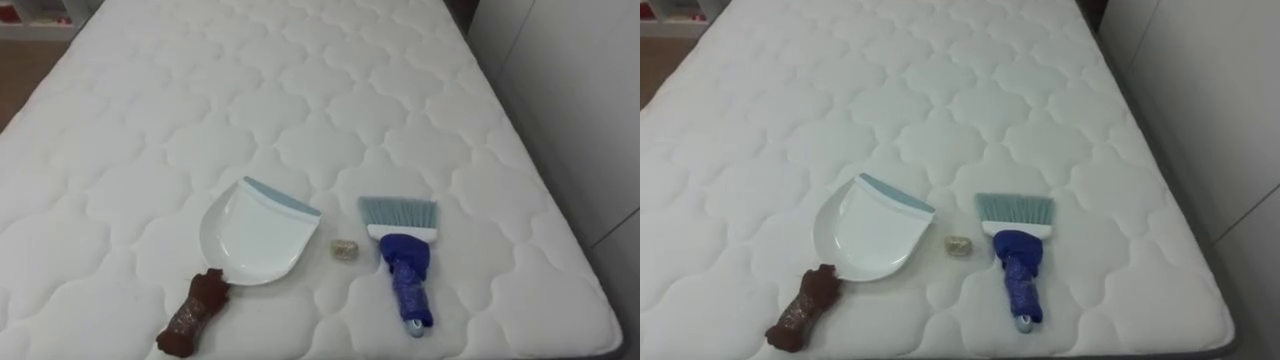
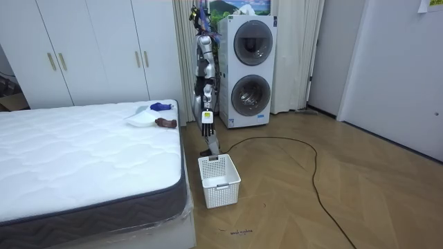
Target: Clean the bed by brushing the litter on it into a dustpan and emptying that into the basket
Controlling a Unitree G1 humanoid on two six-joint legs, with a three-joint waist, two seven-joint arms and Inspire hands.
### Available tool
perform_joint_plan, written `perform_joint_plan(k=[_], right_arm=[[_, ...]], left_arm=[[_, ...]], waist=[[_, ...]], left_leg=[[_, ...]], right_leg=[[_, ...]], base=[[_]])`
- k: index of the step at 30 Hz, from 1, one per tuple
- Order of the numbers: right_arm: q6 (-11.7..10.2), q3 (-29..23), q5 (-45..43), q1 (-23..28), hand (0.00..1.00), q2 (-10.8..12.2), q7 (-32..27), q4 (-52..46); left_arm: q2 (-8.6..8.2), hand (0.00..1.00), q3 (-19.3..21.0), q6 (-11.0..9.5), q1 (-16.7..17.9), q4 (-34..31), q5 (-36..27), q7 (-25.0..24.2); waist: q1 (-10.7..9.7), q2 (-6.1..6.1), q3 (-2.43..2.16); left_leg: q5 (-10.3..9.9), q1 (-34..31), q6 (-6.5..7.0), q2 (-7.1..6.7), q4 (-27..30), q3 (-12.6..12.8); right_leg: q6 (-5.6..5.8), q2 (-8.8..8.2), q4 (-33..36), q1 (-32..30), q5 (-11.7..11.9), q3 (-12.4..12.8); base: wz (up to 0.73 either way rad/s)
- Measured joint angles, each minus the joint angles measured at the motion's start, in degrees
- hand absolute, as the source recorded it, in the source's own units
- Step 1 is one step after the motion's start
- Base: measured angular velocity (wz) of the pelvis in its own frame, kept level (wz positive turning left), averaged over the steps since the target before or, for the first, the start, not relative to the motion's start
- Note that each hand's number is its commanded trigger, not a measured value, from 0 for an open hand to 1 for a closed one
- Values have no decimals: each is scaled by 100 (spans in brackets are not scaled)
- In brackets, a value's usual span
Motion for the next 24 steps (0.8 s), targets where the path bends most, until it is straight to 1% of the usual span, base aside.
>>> perform_joint_plan(k=[1,3,6,7,9,10,11,12,14,16,19,21,22,23,24], right_arm=[[-18,6,-2,7,0,-3,-25,-1],[-107,-3,-15,-17,0,-11,-65,-33],[-320,-5,-56,-60,0,-34,-168,-32],[-357,-5,-59,-67,0,-34,-168,-32],[-506,-6,-52,-60,0,-33,-172,-50],[-518,-6,-54,-60,0,-34,-173,-48],[-535,-5,-62,-60,0,-40,-173,-51],[-571,-3,-62,-60,0,-51,-170,-69],[-611,3,-62,-60,0,-64,-164,-118],[-647,19,-61,-51,0,-57,-142,-132],[-690,23,-59,-24,0,-58,-136,-261],[-715,23,-13,-46,0,-71,-98,-300],[-725,17,-1,-45,0,-76,-83,-297],[-730,14,45,-48,0,-86,-60,-298],[-735,14,132,-64,0,-93,-34,-314]], left_arm=[[-2,0,45,-7,2,-65,-66,78],[-18,0,185,-110,2,-304,-256,316],[-11,0,209,-460,-111,-690,-668,803],[-13,0,202,-517,-127,-758,-704,851],[-53,0,183,-644,-130,-1375,-881,990],[-59,0,175,-689,-130,-1539,-915,1020],[-60,0,136,-819,-133,-1846,-934,1100],[-58,0,47,-969,-146,-2089,-947,1228],[-61,0,-116,-1185,-236,-2243,-951,1361],[-65,0,-259,-1241,-320,-2378,-944,1405],[-65,0,-492,-1256,-341,-2836,-946,1467],[-54,0,-605,-1360,-391,-3245,-927,1478],[-54,0,-617,-1380,-423,-3306,-912,1478],[-48,0,-621,-1459,-510,-3320,-905,1482],[-31,0,-643,-1481,-573,-3319,-910,1493]], waist=[[7,-5,-1],[17,2,2],[10,35,23],[6,40,28],[1,51,50],[-1,53,53],[-3,61,57],[-5,79,51],[-26,115,72],[-24,124,65],[-67,119,68],[-109,115,61],[-123,113,60],[-148,130,59],[-168,148,54]], left_leg=[[0,8,0,0,0,-2],[0,4,0,0,-15,-4],[0,-10,0,-1,-24,-5],[0,-13,0,0,-24,-4],[0,-31,0,0,-19,-3],[0,-39,0,0,-18,-3],[0,-57,0,-1,-15,0],[0,-100,1,-1,-15,2],[7,-130,11,-9,-15,10],[8,-144,13,-9,-15,30],[10,-194,15,-9,-1,14],[10,-246,14,-9,15,12],[10,-247,14,-8,16,11],[10,-237,14,-8,14,9],[10,-231,14,-8,10,11]], right_leg=[[0,0,0,13,0,-1],[0,-2,3,6,2,3],[5,-5,1,31,16,-25],[5,-6,3,26,16,-29],[5,-6,4,-2,17,-30],[5,-7,7,-21,17,-29],[5,-9,22,-60,17,-28],[5,-13,74,-100,17,-22],[5,-26,112,-147,17,-29],[6,-26,171,-205,17,-5],[6,-26,183,-245,17,-7],[3,-26,182,-299,19,-15],[1,-26,181,-301,21,-16],[0,-26,180,-298,24,-16],[0,-25,180,-284,25,-6]], base=[[0],[2],[2],[0],[0],[0],[-3],[-3],[-2],[-6],[0],[0],[0],[0],[0]])
